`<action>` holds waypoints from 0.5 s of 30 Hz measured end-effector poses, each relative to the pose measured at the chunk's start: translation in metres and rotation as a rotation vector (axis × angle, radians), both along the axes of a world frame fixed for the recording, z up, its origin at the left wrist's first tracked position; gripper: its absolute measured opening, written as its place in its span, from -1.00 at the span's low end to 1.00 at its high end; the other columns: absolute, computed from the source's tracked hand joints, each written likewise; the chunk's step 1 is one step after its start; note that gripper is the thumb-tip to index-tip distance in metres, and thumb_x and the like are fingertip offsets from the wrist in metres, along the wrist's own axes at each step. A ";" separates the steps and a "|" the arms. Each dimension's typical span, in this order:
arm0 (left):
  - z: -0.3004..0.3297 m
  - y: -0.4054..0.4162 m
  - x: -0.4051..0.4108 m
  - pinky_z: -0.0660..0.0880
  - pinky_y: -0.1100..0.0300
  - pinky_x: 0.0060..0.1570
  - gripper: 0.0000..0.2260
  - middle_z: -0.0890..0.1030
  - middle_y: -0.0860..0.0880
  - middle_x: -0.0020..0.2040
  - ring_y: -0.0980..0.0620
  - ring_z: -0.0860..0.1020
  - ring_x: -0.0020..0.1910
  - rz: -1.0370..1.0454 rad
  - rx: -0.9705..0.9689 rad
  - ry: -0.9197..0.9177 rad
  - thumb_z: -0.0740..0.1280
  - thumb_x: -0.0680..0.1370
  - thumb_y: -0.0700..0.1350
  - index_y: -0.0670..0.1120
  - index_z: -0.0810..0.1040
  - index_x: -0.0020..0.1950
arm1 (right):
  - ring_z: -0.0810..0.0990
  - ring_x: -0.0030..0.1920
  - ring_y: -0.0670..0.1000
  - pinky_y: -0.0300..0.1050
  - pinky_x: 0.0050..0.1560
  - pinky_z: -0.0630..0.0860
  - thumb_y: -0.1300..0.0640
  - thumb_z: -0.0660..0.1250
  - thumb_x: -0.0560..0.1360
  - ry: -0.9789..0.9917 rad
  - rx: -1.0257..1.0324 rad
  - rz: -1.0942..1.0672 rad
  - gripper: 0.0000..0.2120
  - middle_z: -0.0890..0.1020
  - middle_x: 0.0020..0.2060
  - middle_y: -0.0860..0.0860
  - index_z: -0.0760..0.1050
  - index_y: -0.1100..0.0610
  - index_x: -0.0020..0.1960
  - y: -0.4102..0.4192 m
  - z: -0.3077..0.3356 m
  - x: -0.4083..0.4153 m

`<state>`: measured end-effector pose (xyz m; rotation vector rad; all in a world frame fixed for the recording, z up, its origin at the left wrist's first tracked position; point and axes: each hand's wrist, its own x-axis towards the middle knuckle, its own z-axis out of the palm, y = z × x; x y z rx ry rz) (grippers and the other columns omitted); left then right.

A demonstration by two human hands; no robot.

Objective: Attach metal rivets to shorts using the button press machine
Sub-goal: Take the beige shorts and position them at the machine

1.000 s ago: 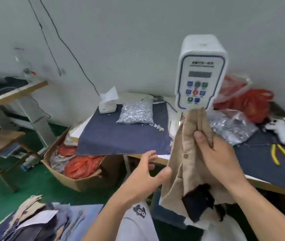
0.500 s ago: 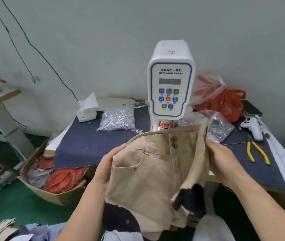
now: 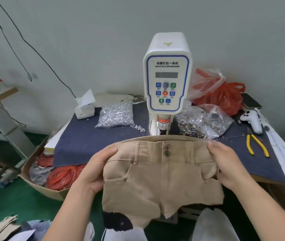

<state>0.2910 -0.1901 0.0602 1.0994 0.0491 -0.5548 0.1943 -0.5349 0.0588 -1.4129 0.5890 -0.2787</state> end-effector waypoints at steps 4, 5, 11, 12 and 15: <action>-0.008 0.006 0.004 0.61 -0.04 0.16 -0.72 0.70 -0.21 0.25 -0.13 0.67 0.17 0.099 0.123 -0.078 0.36 0.63 -0.11 -0.16 0.65 0.30 | 0.75 -0.21 0.05 -0.10 -0.32 0.66 0.10 0.20 0.71 0.011 0.167 0.010 -0.73 0.75 -0.14 0.16 0.63 0.23 0.12 -0.005 0.004 0.001; -0.009 0.006 0.004 0.64 0.01 0.07 -0.75 0.71 -0.18 0.22 -0.11 0.70 0.14 0.090 0.188 -0.116 0.34 0.66 -0.09 -0.15 0.66 0.28 | 0.75 -0.19 0.06 -0.07 -0.28 0.68 0.09 0.20 0.71 0.011 0.201 0.014 -0.72 0.75 -0.13 0.16 0.62 0.24 0.14 -0.006 0.005 0.002; -0.011 -0.002 0.010 0.46 0.18 -0.08 -0.78 0.66 0.12 -0.02 0.16 0.59 -0.01 0.155 0.935 -0.573 0.20 0.74 0.10 0.08 0.57 0.02 | 0.70 0.13 0.26 0.24 0.09 0.64 -0.09 0.18 0.67 0.164 0.639 0.152 -0.50 0.67 0.20 0.26 0.67 0.29 0.20 -0.024 0.008 -0.004; -0.013 -0.004 0.012 0.49 0.14 -0.04 -0.77 0.68 0.08 -0.01 0.10 0.61 0.01 0.233 0.865 -0.526 0.21 0.74 0.08 0.06 0.59 0.01 | 0.69 0.15 0.25 0.23 0.09 0.65 -0.09 0.18 0.66 0.147 0.667 0.185 -0.51 0.67 0.21 0.24 0.68 0.28 0.19 -0.026 0.008 -0.007; -0.010 -0.011 0.013 0.59 0.08 -0.05 -0.71 0.76 -0.01 -0.01 0.03 0.71 -0.03 0.334 0.513 -0.213 0.30 0.71 0.06 0.00 0.75 -0.05 | 0.66 0.23 0.24 0.15 0.12 0.64 0.09 0.26 0.61 0.046 0.551 0.305 -0.61 0.65 0.23 0.26 0.61 0.31 0.29 -0.025 0.009 -0.014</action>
